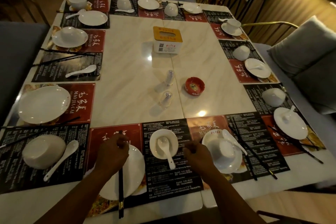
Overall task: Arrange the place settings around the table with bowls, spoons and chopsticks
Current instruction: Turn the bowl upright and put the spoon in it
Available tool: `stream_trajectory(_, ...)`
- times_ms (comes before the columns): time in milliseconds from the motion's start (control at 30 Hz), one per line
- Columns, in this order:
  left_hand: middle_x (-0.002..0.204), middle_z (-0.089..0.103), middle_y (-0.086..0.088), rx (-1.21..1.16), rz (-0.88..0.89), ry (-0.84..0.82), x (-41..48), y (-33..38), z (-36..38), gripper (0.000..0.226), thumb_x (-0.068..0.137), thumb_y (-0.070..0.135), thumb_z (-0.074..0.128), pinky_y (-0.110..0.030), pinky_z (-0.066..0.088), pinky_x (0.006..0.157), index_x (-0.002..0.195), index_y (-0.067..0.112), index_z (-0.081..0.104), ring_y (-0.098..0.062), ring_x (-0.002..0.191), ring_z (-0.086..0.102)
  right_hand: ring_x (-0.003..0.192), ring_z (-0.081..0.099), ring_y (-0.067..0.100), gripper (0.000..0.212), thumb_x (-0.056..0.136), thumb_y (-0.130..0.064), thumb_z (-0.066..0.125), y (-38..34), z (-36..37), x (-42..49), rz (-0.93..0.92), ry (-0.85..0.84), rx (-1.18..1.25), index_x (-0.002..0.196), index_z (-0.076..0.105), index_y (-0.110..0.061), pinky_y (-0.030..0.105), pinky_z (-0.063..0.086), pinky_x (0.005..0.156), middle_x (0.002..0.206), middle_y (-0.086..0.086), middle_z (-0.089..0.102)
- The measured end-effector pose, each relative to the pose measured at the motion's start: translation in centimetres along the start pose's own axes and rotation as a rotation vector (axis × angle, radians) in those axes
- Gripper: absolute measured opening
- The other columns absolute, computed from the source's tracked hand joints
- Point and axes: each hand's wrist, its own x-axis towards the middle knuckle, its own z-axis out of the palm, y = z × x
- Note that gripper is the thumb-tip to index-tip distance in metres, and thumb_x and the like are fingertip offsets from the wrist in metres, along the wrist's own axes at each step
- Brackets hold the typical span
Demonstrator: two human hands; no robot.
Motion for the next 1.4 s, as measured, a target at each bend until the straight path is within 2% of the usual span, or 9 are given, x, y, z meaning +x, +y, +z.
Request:
stream_trajectory(200,0.087,0.07,0.008,0.078,0.18,-0.09,0.0,4.7,4.3,0.016,0.088,0.011,0.066,-0.033,0.055,0.074,0.093,0.025,0.069,-0.012,0.08,0.066,0.077,0.055,-0.008,0.01,0.095,-0.024,0.064,3.0,-8.6,-1.1,-0.119,0.142,-0.266,0.104,0.069,-0.025,0.005,0.038,0.07,0.09,-0.016,0.064)
stream_trajectory(367,0.086,0.07,0.009,0.075,0.296,-0.126,-0.7,8.6,8.7,0.022,0.085,0.007,0.07,-0.027,0.054,0.073,0.096,0.026,0.07,-0.008,0.078,0.067,0.088,0.067,0.012,0.013,0.091,-0.019,0.067,7.6,-15.9,0.6,0.018,0.268,-0.225,0.104,0.072,-0.02,0.031,0.055,0.081,0.093,-0.004,0.073)
stream_trajectory(600,0.094,0.069,0.013,0.112,0.308,-0.166,-1.2,13.3,16.4,0.02,0.087,0.015,0.07,-0.027,0.055,0.079,0.1,0.029,0.069,-0.004,0.086,0.065,0.072,0.063,0.0,0.007,0.091,-0.025,0.067,13.7,-20.5,6.0,-0.058,0.195,-0.374,0.084,0.068,-0.027,0.022,0.054,0.071,0.076,-0.011,0.067)
stream_trajectory(733,0.09,0.064,0.02,0.154,0.252,-0.147,-2.1,15.7,21.5,0.016,0.088,0.019,0.069,-0.007,0.043,0.069,0.095,0.033,0.067,0.005,0.081,0.061,0.075,0.06,0.001,0.009,0.09,-0.037,0.064,15.1,-20.3,9.2,-0.245,0.091,-0.444,0.086,0.068,-0.03,0.017,0.045,0.067,0.082,-0.014,0.064)
stream_trajectory(833,0.094,0.061,0.021,0.179,0.18,-0.129,-3.7,16.3,24.5,0.018,0.089,0.021,0.069,-0.005,0.042,0.069,0.105,0.03,0.067,0.01,0.082,0.056,0.092,0.058,0.009,0.021,0.091,-0.044,0.057,15.6,-20.0,10.5,-0.322,-0.031,-0.504,0.105,0.067,-0.031,0.025,0.046,0.077,0.103,-0.01,0.06)
stream_trajectory(967,0.108,0.056,0.017,0.215,0.194,-0.087,-6.0,15.8,26.4,0.033,0.085,0.03,0.074,-0.026,0.053,0.086,0.116,0.03,0.062,0.01,0.091,0.053,0.11,0.053,0.015,0.033,0.093,-0.037,0.06,14.9,-20.3,10.7,-0.424,-0.1,-0.506,0.125,0.059,-0.028,0.024,0.044,0.088,0.122,-0.004,0.054)
stream_trajectory(1100,0.13,0.042,0.027,0.282,0.242,-0.243,-7.9,15.6,26.8,0.078,0.068,0.051,0.083,-0.021,0.042,0.097,0.132,0.046,0.04,0.006,0.119,0.044,0.13,0.04,0.017,0.068,0.082,-0.043,0.068,14.1,-20.9,10.2,-0.63,-0.285,-0.525,0.142,0.04,-0.03,0.027,0.039,0.105,0.144,-0.003,0.039)
stream_trajectory(1200,0.155,0.024,0.02,0.361,0.258,-0.331,-8.2,15.0,27.9,0.112,0.062,0.054,0.085,-0.026,0.035,0.113,0.152,0.038,0.02,-0.001,0.141,0.028,0.143,0.023,0.021,0.105,0.072,-0.06,0.073,14.0,-20.3,9.9,-0.73,-0.416,-0.679,0.155,0.018,-0.026,0.038,0.03,0.116,0.158,-0.001,0.021)
stream_trajectory(1400,0.163,0.016,0.006,0.496,0.285,-0.368,-7.3,13.9,30.0,0.116,0.069,0.038,0.086,-0.031,0.029,0.119,0.156,0.027,0.01,-0.013,0.149,0.019,0.147,0.019,0.027,0.122,0.068,-0.067,0.076,15.3,-17.9,10.3,-0.767,-0.331,-0.768,0.158,0.011,-0.016,0.035,0.016,0.119,0.162,0.007,0.018)
